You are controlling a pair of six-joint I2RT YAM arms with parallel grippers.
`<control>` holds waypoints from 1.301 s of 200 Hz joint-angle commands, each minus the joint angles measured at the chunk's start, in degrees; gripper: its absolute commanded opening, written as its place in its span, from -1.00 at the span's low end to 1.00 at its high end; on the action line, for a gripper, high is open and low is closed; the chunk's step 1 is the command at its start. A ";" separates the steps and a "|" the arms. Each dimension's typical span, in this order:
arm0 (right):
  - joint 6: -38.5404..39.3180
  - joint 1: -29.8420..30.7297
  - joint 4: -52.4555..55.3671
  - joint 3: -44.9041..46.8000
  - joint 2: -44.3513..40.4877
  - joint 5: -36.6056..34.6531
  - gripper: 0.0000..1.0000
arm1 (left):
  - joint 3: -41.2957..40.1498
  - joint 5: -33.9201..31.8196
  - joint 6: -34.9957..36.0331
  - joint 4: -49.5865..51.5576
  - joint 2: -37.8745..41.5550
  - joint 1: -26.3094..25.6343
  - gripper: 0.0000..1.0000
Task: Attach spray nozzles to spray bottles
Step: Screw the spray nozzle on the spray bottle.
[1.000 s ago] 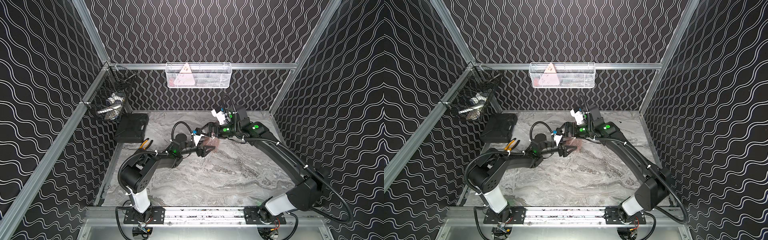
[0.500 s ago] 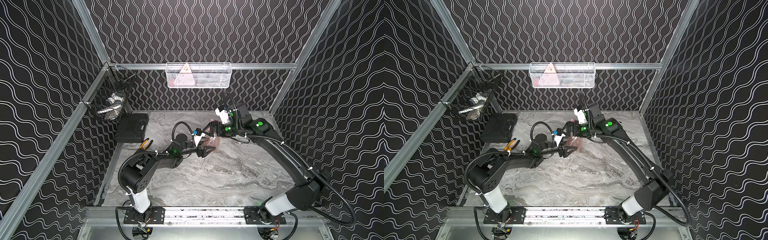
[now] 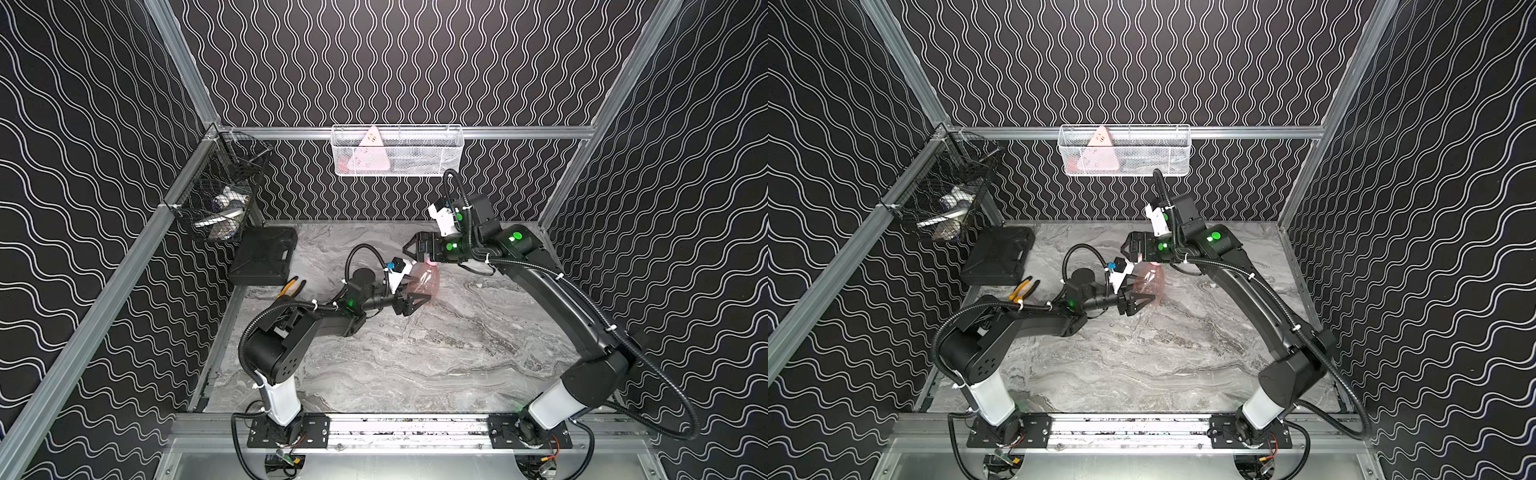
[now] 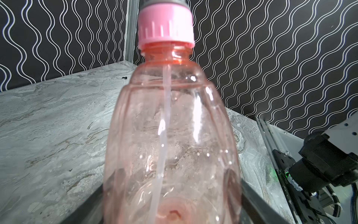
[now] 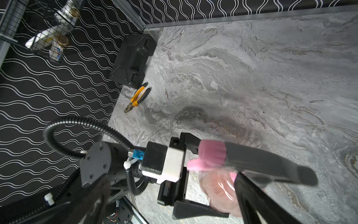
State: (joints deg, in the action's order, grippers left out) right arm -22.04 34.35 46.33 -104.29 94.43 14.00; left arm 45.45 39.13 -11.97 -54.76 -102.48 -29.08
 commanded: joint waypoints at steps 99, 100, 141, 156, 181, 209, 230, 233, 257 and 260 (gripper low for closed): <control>-6.91 3.09 14.45 -22.41 17.33 -18.87 0.98 | 1.05 0.65 3.81 1.15 0.74 -0.65 -0.38; -6.67 3.05 14.78 -22.96 17.48 -18.98 0.98 | 1.05 0.67 3.85 1.19 0.76 -0.64 -0.38; 6.62 1.95 21.50 -35.07 16.69 -16.56 1.00 | 1.12 2.20 3.50 0.55 0.06 -0.62 -0.37; 9.14 0.24 21.05 -31.83 13.25 -16.05 1.00 | 1.30 2.39 3.01 0.23 -0.22 -0.54 -0.38; 9.85 -3.69 20.87 -21.62 8.84 -15.21 0.75 | 1.66 -0.10 4.27 3.02 0.68 -0.49 -0.38; 11.14 -4.11 19.31 -13.71 6.58 -10.86 0.53 | 1.30 -1.43 3.84 1.80 0.68 -0.53 -0.38; 11.06 -4.07 17.13 -9.54 5.21 -9.91 0.52 | 1.39 -1.08 3.35 1.63 0.63 -0.48 -0.37; 11.13 -4.13 16.93 -8.94 5.12 -9.87 0.51 | 1.33 -1.14 3.35 1.59 0.72 -0.52 -0.38; 11.41 -4.11 16.45 -6.45 5.33 -8.81 0.44 | 1.06 -1.23 3.52 1.58 1.33 -0.53 -0.37; 11.36 -4.14 16.39 -6.21 5.41 -8.54 0.41 | 1.04 -1.17 3.53 1.66 1.38 -0.47 -0.37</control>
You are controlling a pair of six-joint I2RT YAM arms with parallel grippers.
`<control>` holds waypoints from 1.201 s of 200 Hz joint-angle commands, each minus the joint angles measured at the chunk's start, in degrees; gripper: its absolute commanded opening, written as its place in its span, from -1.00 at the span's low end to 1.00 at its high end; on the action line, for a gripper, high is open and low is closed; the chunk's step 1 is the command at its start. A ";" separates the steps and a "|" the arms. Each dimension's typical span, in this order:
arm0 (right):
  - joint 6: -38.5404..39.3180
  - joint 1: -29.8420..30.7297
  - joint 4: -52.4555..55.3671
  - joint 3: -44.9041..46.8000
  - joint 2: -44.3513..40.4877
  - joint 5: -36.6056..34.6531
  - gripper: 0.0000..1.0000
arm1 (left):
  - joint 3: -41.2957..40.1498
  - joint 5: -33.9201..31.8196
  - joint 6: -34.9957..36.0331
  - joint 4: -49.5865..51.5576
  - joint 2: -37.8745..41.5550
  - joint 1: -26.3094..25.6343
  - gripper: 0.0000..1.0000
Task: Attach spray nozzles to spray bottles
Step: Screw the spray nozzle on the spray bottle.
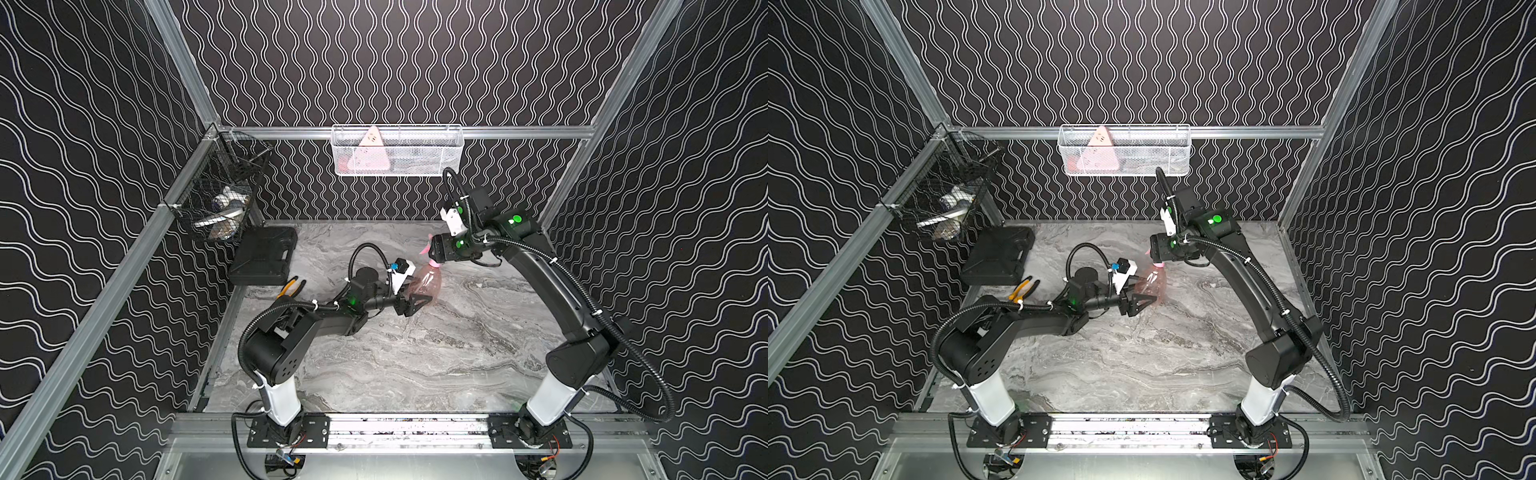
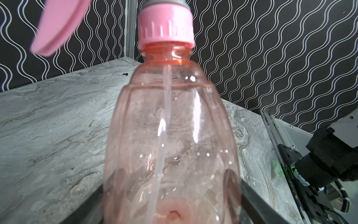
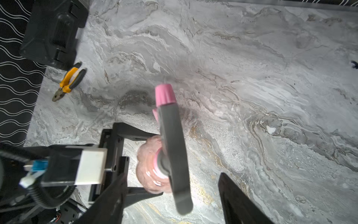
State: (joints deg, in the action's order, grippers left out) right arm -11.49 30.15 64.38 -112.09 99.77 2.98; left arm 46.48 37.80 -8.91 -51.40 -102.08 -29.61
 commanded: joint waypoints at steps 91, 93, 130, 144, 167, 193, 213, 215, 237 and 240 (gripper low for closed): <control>-1.24 0.08 -5.84 2.44 1.69 4.74 0.03 | 0.06 0.68 -0.06 -1.94 0.90 -0.05 -0.37; -1.32 0.08 -5.80 2.31 1.84 4.75 0.02 | 0.03 0.62 -0.08 -1.95 0.92 -0.04 -0.38; -1.61 0.07 -5.05 1.08 3.06 5.32 -0.10 | -0.07 0.42 0.55 -1.38 1.39 -0.06 -0.37; -1.70 0.09 -4.90 1.39 3.07 5.51 -0.11 | -0.05 0.40 0.64 -1.34 1.41 0.01 -0.38; -1.70 0.12 -4.86 2.12 2.74 5.71 -0.11 | -0.03 0.51 0.36 -1.78 1.29 -0.07 -0.38; -1.81 0.07 -4.82 2.41 2.70 5.58 -0.10 | 0.15 0.52 0.46 -1.53 1.27 -0.03 -0.38; -1.62 0.06 -4.33 2.15 3.08 5.24 -0.04 | 0.19 0.44 0.81 -1.01 1.46 -0.10 -0.37; -1.59 0.12 -4.35 2.19 3.14 5.16 -0.04 | 0.19 0.41 0.82 -1.04 1.49 0.01 -0.38; -1.96 0.08 -5.03 2.57 2.90 4.83 -0.11 | 0.34 0.43 1.00 -0.59 1.61 -0.07 -0.38; -1.96 0.08 -5.09 2.58 2.89 4.92 -0.13 | 0.36 0.43 1.04 -0.54 1.58 -0.06 -0.38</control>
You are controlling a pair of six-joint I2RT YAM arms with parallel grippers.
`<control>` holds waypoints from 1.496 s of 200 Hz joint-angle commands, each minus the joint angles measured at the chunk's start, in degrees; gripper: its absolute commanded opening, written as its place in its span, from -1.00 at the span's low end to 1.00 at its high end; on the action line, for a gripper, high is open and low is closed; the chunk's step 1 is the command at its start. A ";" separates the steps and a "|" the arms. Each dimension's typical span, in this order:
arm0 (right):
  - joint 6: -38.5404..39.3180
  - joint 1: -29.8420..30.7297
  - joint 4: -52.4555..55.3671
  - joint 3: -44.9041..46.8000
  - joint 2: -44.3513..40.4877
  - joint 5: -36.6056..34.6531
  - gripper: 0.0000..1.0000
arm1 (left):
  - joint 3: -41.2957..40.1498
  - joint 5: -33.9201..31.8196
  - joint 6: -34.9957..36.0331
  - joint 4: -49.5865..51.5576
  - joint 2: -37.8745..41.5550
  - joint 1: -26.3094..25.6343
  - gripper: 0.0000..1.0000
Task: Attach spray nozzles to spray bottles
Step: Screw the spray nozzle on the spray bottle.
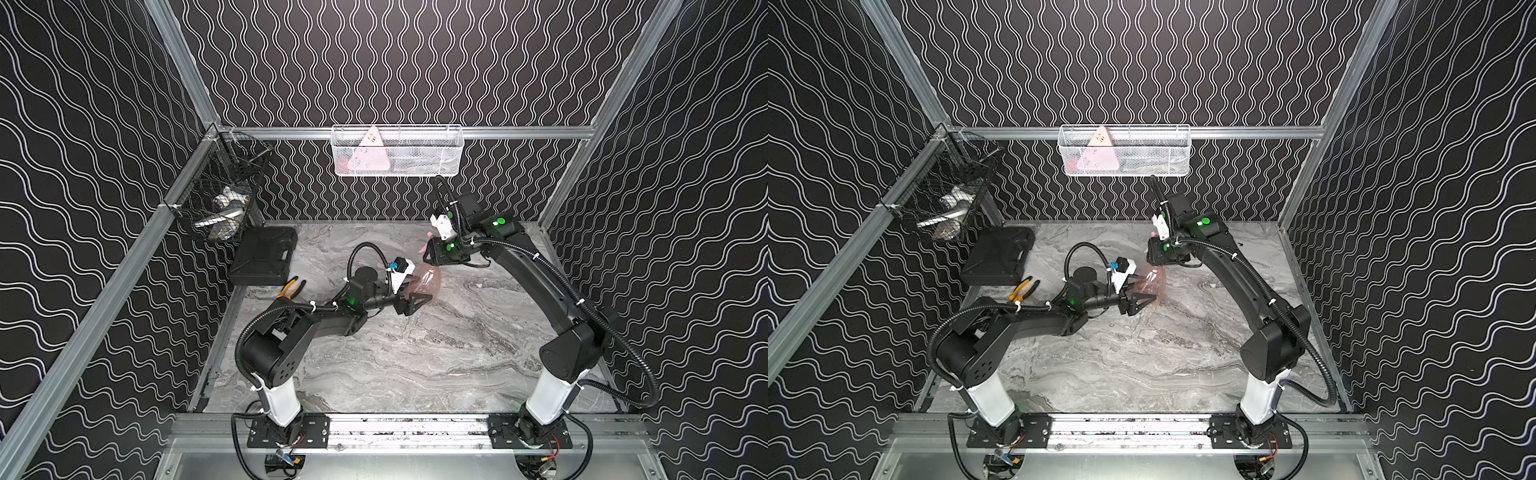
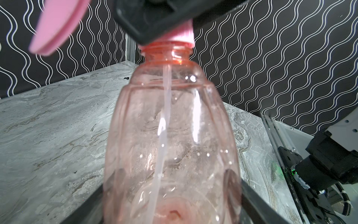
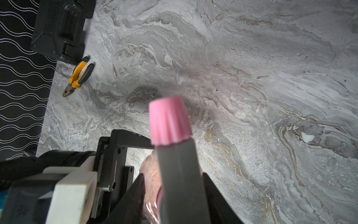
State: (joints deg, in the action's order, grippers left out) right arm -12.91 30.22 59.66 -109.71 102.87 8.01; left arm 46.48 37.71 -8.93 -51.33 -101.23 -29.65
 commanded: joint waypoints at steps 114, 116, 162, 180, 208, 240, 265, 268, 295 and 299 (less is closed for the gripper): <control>-23.88 3.66 2.64 -0.61 1.60 -14.82 -1.00 | 2.83 -7.16 2.52 4.33 0.11 -0.98 -0.51; -25.05 3.79 2.85 -0.55 1.69 -15.27 -1.00 | 2.78 -7.66 2.69 4.42 0.19 -1.08 -0.51; -56.16 6.83 20.80 -11.57 8.87 -26.10 -1.00 | 1.27 -16.86 4.71 3.70 0.93 -3.00 -0.51; -64.05 9.30 27.42 -18.47 11.60 -29.12 -1.00 | 0.98 -18.20 5.50 3.52 0.90 -3.70 -0.51; -68.98 11.56 24.03 -16.84 9.53 -31.59 -1.00 | 0.86 -18.45 6.51 3.69 1.16 -4.56 -0.51; -64.47 11.37 20.50 -13.69 7.60 -30.82 -0.91 | -0.57 -15.91 6.39 1.35 1.88 -4.44 -0.48; -48.52 11.36 19.45 -16.16 9.02 -31.21 0.03 | -0.08 -11.62 5.59 1.67 1.48 -3.71 -0.49; -46.14 11.38 19.20 -16.42 9.22 -31.21 0.13 | -0.07 -10.89 5.42 1.60 1.40 -3.67 -0.48; -26.30 11.03 19.18 -16.45 8.77 -30.53 0.71 | -0.16 -4.85 2.72 -0.93 0.50 -2.22 -0.48; -23.72 11.00 18.48 -15.73 8.01 -30.06 0.74 | -0.05 -4.01 2.06 -1.52 0.31 -2.01 -0.49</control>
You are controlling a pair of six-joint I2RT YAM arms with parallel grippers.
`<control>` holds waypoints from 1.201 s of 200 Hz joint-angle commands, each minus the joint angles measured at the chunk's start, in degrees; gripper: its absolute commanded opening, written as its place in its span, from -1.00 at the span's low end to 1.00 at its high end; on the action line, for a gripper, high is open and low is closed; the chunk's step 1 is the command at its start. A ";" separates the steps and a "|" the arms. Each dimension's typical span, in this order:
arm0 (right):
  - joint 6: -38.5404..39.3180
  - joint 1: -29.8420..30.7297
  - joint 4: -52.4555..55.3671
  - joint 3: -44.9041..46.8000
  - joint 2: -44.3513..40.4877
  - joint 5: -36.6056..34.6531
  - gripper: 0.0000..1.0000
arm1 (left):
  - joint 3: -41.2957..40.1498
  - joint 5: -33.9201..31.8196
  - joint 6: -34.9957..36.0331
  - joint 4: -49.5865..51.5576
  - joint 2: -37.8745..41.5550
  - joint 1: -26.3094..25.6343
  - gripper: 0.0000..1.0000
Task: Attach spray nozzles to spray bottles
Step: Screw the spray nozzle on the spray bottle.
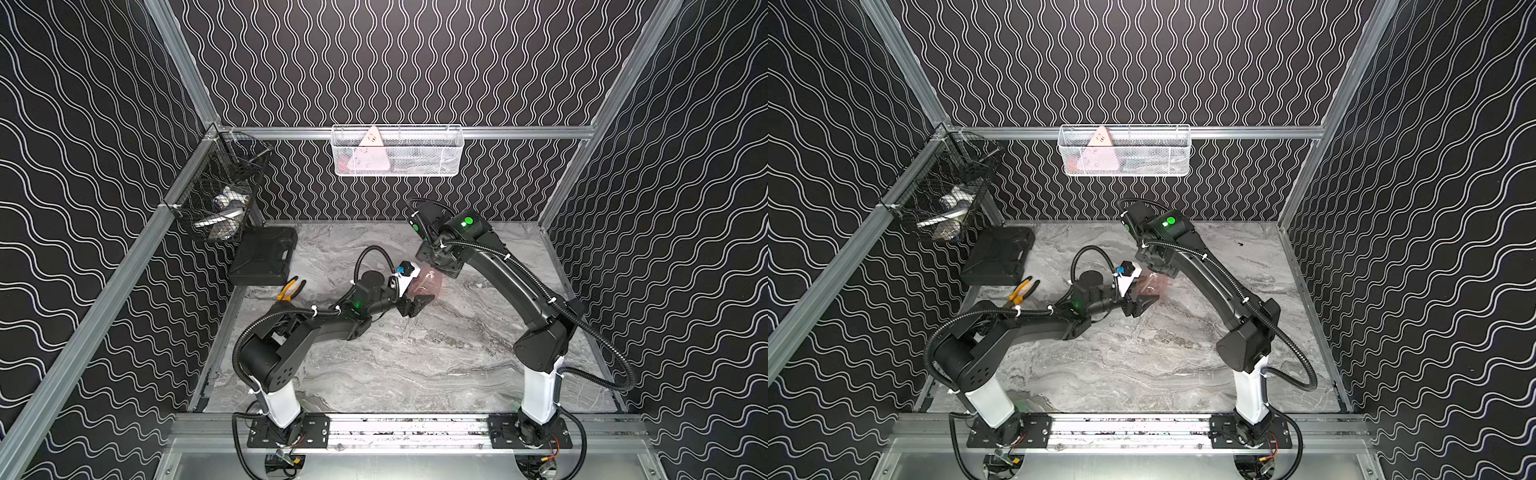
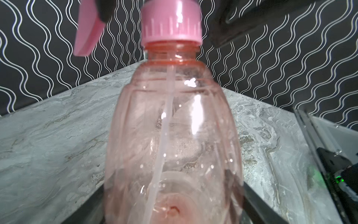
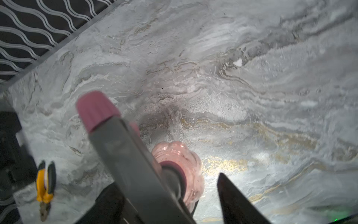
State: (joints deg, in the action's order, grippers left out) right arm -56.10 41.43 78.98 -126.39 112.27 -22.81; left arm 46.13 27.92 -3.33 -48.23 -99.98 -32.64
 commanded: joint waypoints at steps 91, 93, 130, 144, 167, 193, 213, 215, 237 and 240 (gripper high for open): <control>46.88 -9.92 -21.21 17.71 -15.72 32.03 0.56 | 1.27 14.20 -10.95 -10.25 -3.76 3.33 -0.50; 46.83 -10.09 -21.14 17.68 -15.51 32.15 0.55 | 1.25 14.21 -10.98 -10.23 -3.80 3.32 -0.51; 45.75 -10.93 -19.82 15.24 -11.88 33.15 0.13 | 1.52 14.43 -11.01 -9.68 -3.56 3.29 -0.51; 45.55 -10.89 -18.74 14.40 -11.12 32.10 0.05 | 1.53 14.27 -10.35 -8.92 -3.18 3.33 -0.51; 45.67 -10.85 -17.10 13.99 -10.25 29.65 -0.07 | 1.62 13.76 -9.16 -7.41 -2.51 3.37 -0.50; 45.08 -10.91 -15.47 13.45 -9.18 29.53 -0.12 | 1.99 13.78 -9.32 -7.32 -2.80 3.35 -0.50; 44.35 -10.87 -14.42 13.14 -8.73 29.27 -0.04 | 2.05 13.66 -9.07 -7.01 -2.76 3.30 -0.50; 44.26 -10.85 -14.32 13.17 -8.73 29.28 -0.03 | 2.04 13.65 -9.00 -6.96 -2.76 3.29 -0.50; 44.00 -10.94 -14.56 13.52 -9.24 29.67 -0.07 | 2.03 13.38 -8.53 -6.43 -2.44 3.30 -0.50; 43.97 -10.93 -14.74 13.60 -9.33 29.73 -0.07 | 2.02 13.37 -8.53 -6.44 -2.48 3.29 -0.50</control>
State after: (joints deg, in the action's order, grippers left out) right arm -11.40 30.55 63.11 -112.68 103.39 7.20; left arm 47.77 41.28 -13.28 -53.87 -103.18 -29.43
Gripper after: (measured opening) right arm 0.479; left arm 0.787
